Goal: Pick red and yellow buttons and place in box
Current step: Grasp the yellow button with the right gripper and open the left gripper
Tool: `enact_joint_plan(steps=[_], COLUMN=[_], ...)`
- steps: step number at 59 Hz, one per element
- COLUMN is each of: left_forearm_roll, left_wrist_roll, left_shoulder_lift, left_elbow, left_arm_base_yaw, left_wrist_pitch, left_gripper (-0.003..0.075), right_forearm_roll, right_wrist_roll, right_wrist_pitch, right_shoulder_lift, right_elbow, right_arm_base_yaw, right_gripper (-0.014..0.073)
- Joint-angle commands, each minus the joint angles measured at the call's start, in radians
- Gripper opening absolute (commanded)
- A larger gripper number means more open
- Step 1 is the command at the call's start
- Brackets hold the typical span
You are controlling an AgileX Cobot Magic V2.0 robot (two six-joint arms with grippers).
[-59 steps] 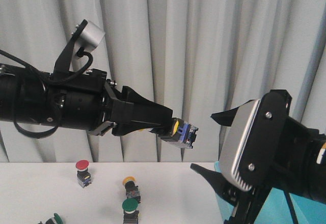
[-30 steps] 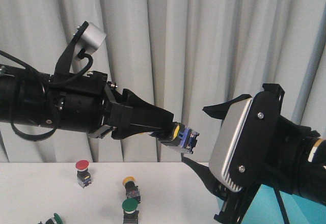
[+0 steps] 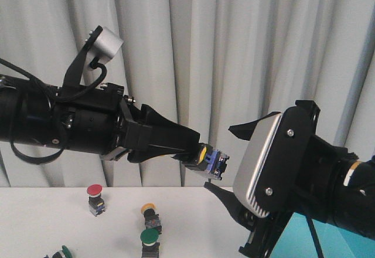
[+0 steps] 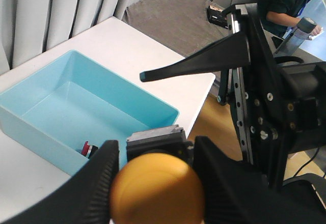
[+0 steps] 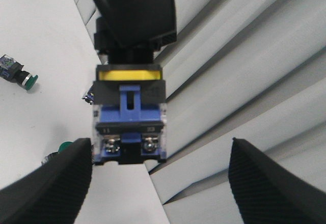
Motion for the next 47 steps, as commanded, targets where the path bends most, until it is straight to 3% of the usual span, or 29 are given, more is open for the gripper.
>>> enact_joint_plan(steps=[1, 27, 47], left_forearm_roll=[-0.072, -0.072, -0.094], left_wrist_roll=[0.013, 0.019, 0.019], left_shoulder_lift=[-0.036, -0.035, -0.035], left_elbow=[-0.028, -0.028, -0.028], left_arm_base_yaw=[-0.005, -0.005, -0.005], left_wrist_pitch=[-0.024, -0.037, -0.015], left_gripper=[0.0036, 0.0036, 0.0036], right_forearm_roll=[0.035, 0.057, 0.061], right_wrist_roll=[-0.004, -0.062, -0.05], right_wrist_pitch=[-0.07, -0.114, -0.135], right_shoulder_lift=[-0.015, -0.014, -0.014], right_elbow=[-0.031, -0.031, -0.031], right_arm_base_yaw=[0.001, 0.082, 0.081], right_gripper=[0.0524, 0.052, 0.0505])
